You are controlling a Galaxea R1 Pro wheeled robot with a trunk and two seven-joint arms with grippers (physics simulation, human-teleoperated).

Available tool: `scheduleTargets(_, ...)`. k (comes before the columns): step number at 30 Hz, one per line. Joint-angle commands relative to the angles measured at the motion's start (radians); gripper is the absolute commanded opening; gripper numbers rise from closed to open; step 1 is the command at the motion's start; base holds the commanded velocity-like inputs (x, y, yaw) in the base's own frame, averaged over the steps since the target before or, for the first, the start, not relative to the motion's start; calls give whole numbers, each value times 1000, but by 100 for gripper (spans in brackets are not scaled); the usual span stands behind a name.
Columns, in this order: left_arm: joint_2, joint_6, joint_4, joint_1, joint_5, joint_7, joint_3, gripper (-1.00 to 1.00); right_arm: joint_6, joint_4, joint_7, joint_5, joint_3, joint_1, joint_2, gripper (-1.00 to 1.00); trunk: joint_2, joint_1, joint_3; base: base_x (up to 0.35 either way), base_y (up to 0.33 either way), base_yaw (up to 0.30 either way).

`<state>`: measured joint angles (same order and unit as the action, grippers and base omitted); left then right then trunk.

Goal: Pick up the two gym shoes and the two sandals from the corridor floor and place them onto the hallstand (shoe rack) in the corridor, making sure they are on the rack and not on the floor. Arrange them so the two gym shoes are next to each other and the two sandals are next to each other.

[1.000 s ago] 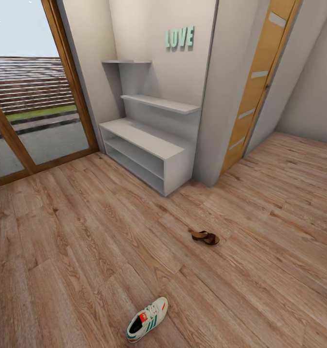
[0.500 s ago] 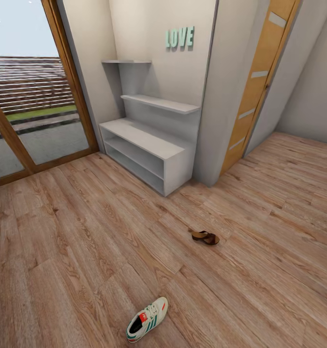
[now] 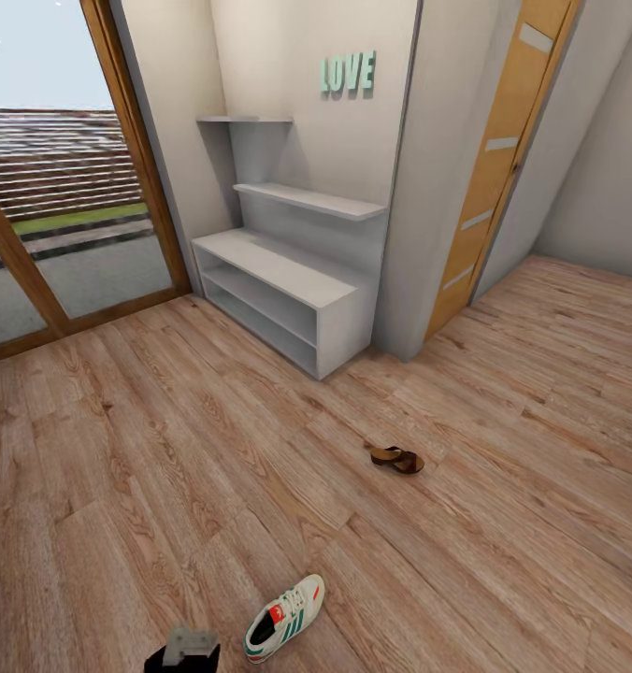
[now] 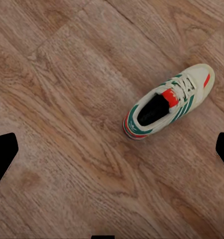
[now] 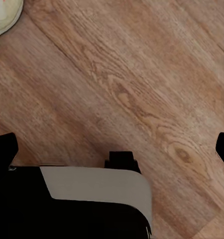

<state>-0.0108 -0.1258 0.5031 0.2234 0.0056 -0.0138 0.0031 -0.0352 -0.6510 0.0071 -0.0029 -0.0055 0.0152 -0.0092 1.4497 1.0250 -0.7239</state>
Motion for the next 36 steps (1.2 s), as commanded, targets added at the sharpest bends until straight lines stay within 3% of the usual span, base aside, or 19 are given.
scheduleTargets(1,-1,-3,4,9,1,-2,0,100,19,-31,1,0,-1,0,0,100,0,0,-1,0,0,0)
scheduleTargets(5,-1,-3,10,33,1,-3,0,100,84,-117,1,0,-1,0,-1,100,0,0,-1,0,0,0)
scheduleTargets(7,-1,-3,12,69,2,-5,-1,100,166,-239,1,0,-1,-1,-1,100,0,0,-1,0,0,0)
scheduleTargets(13,-1,-3,13,102,2,-33,-2,100,214,-349,1,0,-1,-1,-2,100,0,0,-1,0,0,0)
scheduleTargets(15,-1,-3,35,126,1,-135,-1,100,302,-476,1,0,-1,-1,-2,100,0,0,-1,0,0,0)
scheduleTargets(17,-1,-3,61,130,1,-172,-1,100,356,-526,1,-1,-1,-1,-2,100,0,0,-1,0,0,0)
scheduleTargets(24,-2,-3,154,130,1,-209,-2,100,451,-616,1,0,-1,-1,-2,100,0,0,-1,0,0,0)
scheduleTargets(29,-27,-2,205,129,1,-235,-3,100,561,-688,1,0,-1,-7,-2,100,0,0,-1,0,0,0)
scheduleTargets(33,-47,-2,211,130,0,-341,-1,100,688,-765,1,0,-2,-21,-2,100,0,0,-1,0,0,0)
scheduleTargets(36,-55,-2,212,132,-1,-398,2,100,723,-795,1,0,-2,-46,-2,100,0,0,-1,0,0,0)
